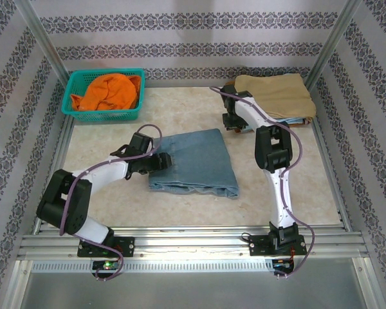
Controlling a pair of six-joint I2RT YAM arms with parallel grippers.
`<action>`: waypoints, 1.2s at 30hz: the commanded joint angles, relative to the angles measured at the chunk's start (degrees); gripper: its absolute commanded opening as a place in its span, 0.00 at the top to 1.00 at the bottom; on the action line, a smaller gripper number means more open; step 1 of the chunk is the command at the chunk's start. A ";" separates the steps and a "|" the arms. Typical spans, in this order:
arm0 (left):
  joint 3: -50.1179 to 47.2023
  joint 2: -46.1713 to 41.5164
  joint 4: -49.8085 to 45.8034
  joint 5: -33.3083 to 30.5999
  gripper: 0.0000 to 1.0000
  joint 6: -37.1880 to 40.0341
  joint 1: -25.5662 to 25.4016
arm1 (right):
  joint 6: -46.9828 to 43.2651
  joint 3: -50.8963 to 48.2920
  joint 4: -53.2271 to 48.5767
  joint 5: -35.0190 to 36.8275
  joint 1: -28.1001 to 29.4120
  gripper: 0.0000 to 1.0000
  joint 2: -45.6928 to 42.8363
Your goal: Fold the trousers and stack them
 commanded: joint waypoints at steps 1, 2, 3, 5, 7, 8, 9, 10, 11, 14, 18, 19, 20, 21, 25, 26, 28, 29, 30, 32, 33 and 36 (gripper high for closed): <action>-4.24 0.92 -8.07 -1.19 0.23 -0.41 3.86 | 0.56 4.36 -5.47 3.60 0.63 0.68 3.84; -4.52 0.96 -8.79 -0.76 0.24 -0.18 4.75 | 0.26 5.02 -5.75 3.96 1.03 0.69 4.41; -4.89 0.61 -9.35 -0.46 0.24 0.17 5.22 | -0.24 5.18 -5.88 4.32 1.33 0.74 4.77; -5.39 -1.08 -10.78 -1.68 0.24 0.79 5.60 | -0.24 5.62 -6.81 5.39 1.59 0.85 5.43; -5.65 -3.46 -12.74 -2.91 0.24 1.08 6.06 | 0.03 4.88 -6.86 6.52 1.70 1.00 5.21; -5.82 -4.88 -13.71 -3.31 0.23 1.10 6.48 | 0.02 3.51 -6.00 6.56 1.78 1.00 4.25; -5.89 -6.45 -14.81 -4.13 0.23 0.74 6.92 | 0.06 1.79 -4.77 6.63 1.85 1.00 3.09; -6.06 -7.77 -15.53 -4.57 0.23 0.47 7.31 | -0.02 0.26 -3.86 6.44 1.95 1.00 1.89; -6.11 -9.34 -16.28 -5.06 0.23 0.26 7.74 | -0.29 -1.81 -2.39 5.82 2.15 1.00 0.39; -6.44 -13.23 -17.82 -6.50 0.23 -0.68 9.17 | -0.38 -7.82 1.71 4.12 2.99 1.00 -4.17; -7.42 -15.72 -17.26 -6.06 0.24 -1.62 10.29 | -0.27 -13.55 4.97 0.93 4.84 1.00 -8.52; -7.46 -15.64 -17.14 -5.70 0.25 -1.67 10.37 | -0.25 -14.38 5.32 0.25 5.30 1.00 -9.09; -7.50 -15.41 -16.94 -5.29 0.25 -1.65 10.33 | -0.01 -15.35 5.75 -0.28 6.00 1.00 -9.73; -7.58 -15.33 -16.83 -4.91 0.26 -1.73 10.34 | 0.14 -16.57 6.57 -1.01 6.64 1.00 -10.54; -8.00 -15.69 -16.83 -4.35 0.26 -2.08 10.53 | 1.40 -20.93 7.36 -3.51 9.88 1.00 -12.94; -8.11 -16.35 -16.98 -4.47 0.26 -2.21 10.54 | 2.06 -23.13 8.42 -4.31 10.72 1.00 -14.18; -8.30 -18.00 -17.59 -5.20 0.26 -2.34 10.66 | 3.64 -26.94 9.13 -6.49 12.64 1.00 -16.58; -8.27 -18.85 -18.10 -5.38 0.26 -2.36 10.81 | 4.50 -29.85 10.52 -7.13 13.86 1.00 -18.40; -8.22 -19.60 -18.63 -5.40 0.26 -2.33 10.96 | 5.43 -32.25 11.50 -8.33 14.93 1.00 -20.11; -8.07 -20.95 -19.75 -5.43 0.26 -2.22 11.14 | 7.67 -35.30 12.26 -8.96 16.36 1.00 -22.53; -7.93 -21.60 -20.44 -5.61 0.25 -2.24 11.22 | 8.32 -36.28 12.89 -9.28 16.67 1.00 -23.47; -7.19 -23.09 -22.63 -6.56 0.15 -2.09 11.27 | 9.14 -35.11 10.74 -9.55 16.33 0.69 -24.88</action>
